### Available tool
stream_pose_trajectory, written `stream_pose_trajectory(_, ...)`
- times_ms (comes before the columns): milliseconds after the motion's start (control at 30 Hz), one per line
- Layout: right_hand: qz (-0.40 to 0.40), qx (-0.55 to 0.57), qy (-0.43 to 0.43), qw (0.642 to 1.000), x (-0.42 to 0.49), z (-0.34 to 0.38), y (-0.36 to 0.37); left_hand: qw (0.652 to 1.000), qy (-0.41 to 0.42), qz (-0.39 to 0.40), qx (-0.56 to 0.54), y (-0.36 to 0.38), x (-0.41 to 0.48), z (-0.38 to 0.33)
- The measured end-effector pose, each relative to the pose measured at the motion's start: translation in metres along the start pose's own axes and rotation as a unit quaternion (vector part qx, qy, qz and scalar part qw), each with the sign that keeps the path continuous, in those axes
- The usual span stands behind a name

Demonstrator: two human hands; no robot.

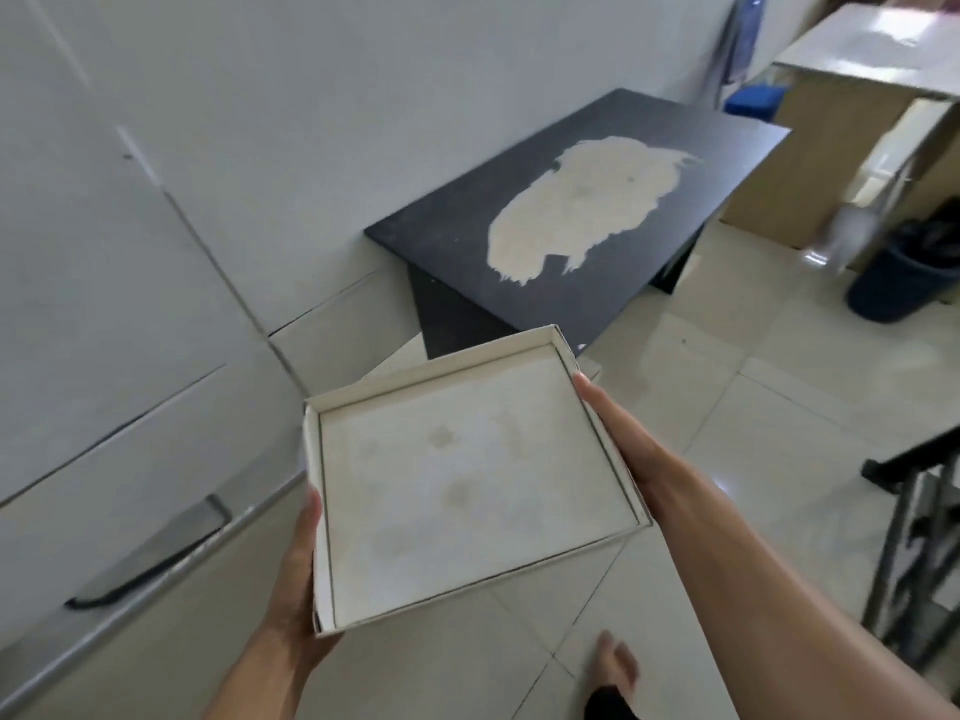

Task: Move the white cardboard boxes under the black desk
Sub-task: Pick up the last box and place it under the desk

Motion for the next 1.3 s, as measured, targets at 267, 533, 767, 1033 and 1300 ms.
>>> stream_pose_trajectory(267,-0.062,0.061,-0.011,0.996,-0.021,0.052,-0.161,0.995,-0.073,0.039,0.046,0.147,0.069,0.068)
stream_pose_trajectory(533,-0.113,0.124,-0.017,0.986,-0.025,0.126,-0.349,0.986,-0.105,0.087,0.092,0.328,0.139,0.148)
stream_pose_trajectory(767,-0.141,0.124,-0.022,0.982,0.007,0.182,-0.457,0.978,-0.132,0.11,0.118,0.43,0.203,0.176)
stream_pose_trajectory(1033,-0.151,0.152,-0.039,0.976,0.077,0.235,-0.532,0.968,-0.149,0.131,0.153,0.501,0.322,0.187)
stream_pose_trajectory(1300,-0.15,0.158,0.016,0.976,0.144,0.284,-0.608,0.969,-0.167,0.111,0.145,0.564,0.401,0.204)
Point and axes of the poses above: each hand's wrist, its own x-axis towards the middle knuckle, its own y-axis out of the palm, z = x × y, the point moved 4 cm from there along x, towards the middle knuckle, and after that the axes turned 5 degrees about x, right-handed, at the moved point
